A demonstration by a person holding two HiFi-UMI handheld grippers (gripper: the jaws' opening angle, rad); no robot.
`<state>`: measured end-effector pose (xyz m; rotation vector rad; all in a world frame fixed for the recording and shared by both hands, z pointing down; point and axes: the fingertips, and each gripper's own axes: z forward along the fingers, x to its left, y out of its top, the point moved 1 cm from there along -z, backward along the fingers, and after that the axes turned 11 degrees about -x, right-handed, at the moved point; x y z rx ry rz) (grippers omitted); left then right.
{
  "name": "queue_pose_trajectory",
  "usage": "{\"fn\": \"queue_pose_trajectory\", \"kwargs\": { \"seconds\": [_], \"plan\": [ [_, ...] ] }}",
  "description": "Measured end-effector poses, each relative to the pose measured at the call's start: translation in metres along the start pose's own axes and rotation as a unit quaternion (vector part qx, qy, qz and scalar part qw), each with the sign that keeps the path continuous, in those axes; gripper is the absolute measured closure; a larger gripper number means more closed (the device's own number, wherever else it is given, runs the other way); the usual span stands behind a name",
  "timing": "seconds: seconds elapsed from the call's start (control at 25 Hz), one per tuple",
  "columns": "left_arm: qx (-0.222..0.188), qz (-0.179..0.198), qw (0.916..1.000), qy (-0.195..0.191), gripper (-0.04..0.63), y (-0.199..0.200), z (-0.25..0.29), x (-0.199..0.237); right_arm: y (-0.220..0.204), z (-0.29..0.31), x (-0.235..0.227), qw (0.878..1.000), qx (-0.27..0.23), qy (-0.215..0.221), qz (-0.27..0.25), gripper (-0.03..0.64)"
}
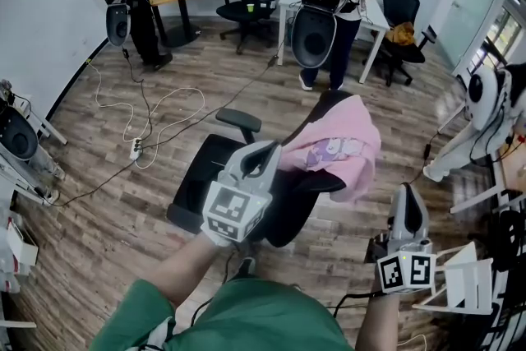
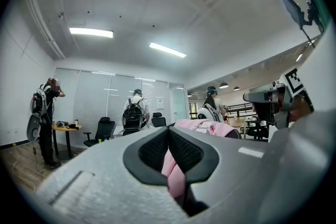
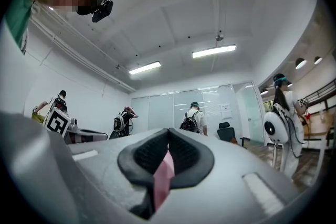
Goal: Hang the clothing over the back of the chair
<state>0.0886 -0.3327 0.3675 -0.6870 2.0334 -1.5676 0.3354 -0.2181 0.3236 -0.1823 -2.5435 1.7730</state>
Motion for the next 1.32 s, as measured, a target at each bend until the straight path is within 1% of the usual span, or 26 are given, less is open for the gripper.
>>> {"fn": "queue_pose_trajectory", "kwargs": {
  "seconds": [1.32],
  "plan": [
    [0.016, -0.007, 0.9998, -0.003, 0.584, -0.017, 0.001, 0.011, -0.005, 0.008, 0.005, 1.0, 0.001, 0.001, 0.002, 0.617]
  ]
}}
